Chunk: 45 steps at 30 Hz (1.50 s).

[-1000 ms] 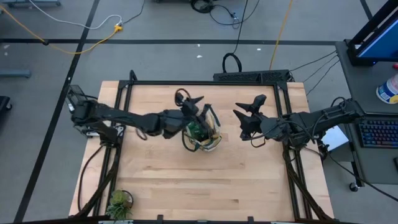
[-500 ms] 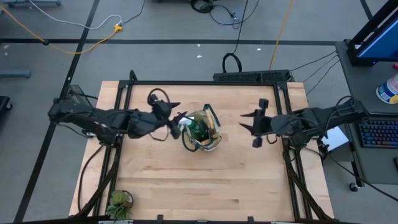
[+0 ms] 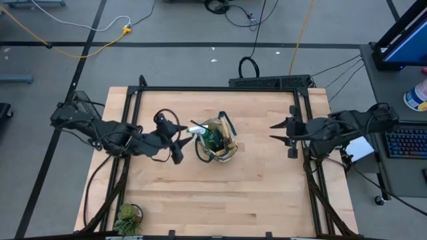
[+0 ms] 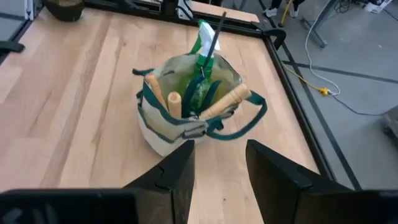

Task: Pick & Place Garden tools in Gardening bag
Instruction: Return to Home Position

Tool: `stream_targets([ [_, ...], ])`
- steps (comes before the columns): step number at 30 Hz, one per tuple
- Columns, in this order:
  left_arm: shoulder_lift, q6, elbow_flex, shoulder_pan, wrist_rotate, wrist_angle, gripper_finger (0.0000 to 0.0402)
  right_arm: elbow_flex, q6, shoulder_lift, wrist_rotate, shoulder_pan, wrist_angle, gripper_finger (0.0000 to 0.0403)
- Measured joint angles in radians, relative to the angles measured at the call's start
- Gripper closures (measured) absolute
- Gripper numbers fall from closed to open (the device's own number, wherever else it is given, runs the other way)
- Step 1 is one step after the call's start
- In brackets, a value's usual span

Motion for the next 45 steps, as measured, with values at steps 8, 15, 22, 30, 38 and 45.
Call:
stream_targets([
  [8,0.0,-0.034,0.0,-0.083,-0.001,0.0,0.0185,0.0,0.064,-0.076,-0.001,0.0,-0.126,0.0268],
  [15,0.0,-0.04,0.0,-0.122,-0.001,0.005,0.0185,-0.001,0.134,-0.133,-0.189,0.001,-0.171,0.0268],
  [22,-0.019,0.08,-0.125,-0.096,0.109,0.236,0.0185,-0.045,0.198,-0.171,-0.234,0.002,-0.161,0.0268],
  [30,-0.181,0.119,-0.377,-0.028,0.211,0.481,0.0185,-0.183,0.205,-0.292,-0.238,0.001,-0.069,0.0268],
  [38,-0.435,0.151,-0.543,-0.054,0.151,0.492,0.0185,-0.199,0.208,-0.471,-0.238,0.001,-0.068,0.0268],
  [45,-0.553,0.15,-0.705,-0.104,0.133,0.646,0.0185,-0.211,0.208,-0.589,-0.289,0.002,-0.056,0.0268],
])
